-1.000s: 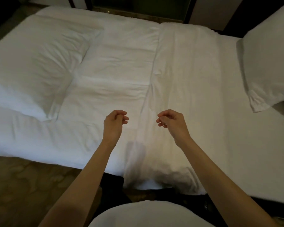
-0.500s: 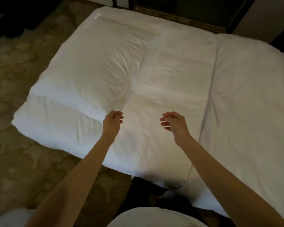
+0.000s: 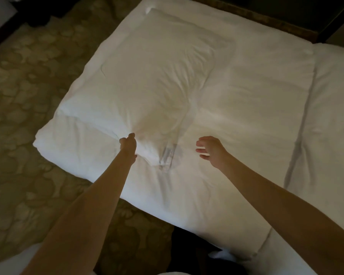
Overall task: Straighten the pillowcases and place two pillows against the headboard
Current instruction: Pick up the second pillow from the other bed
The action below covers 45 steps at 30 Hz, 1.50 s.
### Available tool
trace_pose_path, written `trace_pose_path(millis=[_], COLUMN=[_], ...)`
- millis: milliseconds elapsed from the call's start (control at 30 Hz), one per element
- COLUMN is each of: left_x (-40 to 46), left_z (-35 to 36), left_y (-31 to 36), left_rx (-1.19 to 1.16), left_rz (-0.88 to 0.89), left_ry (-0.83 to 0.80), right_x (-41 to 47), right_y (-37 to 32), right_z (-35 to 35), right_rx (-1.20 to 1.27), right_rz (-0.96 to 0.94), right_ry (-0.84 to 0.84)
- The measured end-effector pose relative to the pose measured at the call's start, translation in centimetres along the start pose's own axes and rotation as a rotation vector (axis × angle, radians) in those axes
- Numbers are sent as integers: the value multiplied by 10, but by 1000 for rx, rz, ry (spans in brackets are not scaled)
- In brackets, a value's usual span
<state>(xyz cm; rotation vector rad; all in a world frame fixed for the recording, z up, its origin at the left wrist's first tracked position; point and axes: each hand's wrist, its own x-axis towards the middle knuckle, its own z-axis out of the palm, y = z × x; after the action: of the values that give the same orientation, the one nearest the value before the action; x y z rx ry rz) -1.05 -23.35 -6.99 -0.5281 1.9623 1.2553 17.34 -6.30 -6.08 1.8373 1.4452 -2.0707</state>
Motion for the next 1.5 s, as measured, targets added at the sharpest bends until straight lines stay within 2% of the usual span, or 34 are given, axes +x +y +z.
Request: trace_pose_path(millis=[200,333,500,700,867,933,1100,1200,1333,1500], left_x=[57,93,116,129,120,108,54,15,-44,-120], left_z=[-3,-4,4,-7,-8,-8,16,43,78,120], left_y=[17,35,40,30,26,20,9,-7,-50,-111], left_rx=[-180,-229,-281,-205,31,134,232,126,-17,-49], left_rz=[-131,-102,-112,-34,80,131,202,112,-9,-76], left_ry=[-14,7,-48,-23,21,15,-58,-76,-142,-200], right_x=[58,90,107,108,105,103,79,60,24,-13], right_y=[-1,7,25,38,33,34,22,17,16,50], right_z=[36,44,70,106,118,115,70,17,-57,-149], right_rx=[-44,-67,-2,115,162,226,185,116,-4,-110], right_rz=[55,104,186,88,175,144,11,-115,-269,-311], right_ry=[-38,-41,-142,-174,-221,-171,87,198,282,312])
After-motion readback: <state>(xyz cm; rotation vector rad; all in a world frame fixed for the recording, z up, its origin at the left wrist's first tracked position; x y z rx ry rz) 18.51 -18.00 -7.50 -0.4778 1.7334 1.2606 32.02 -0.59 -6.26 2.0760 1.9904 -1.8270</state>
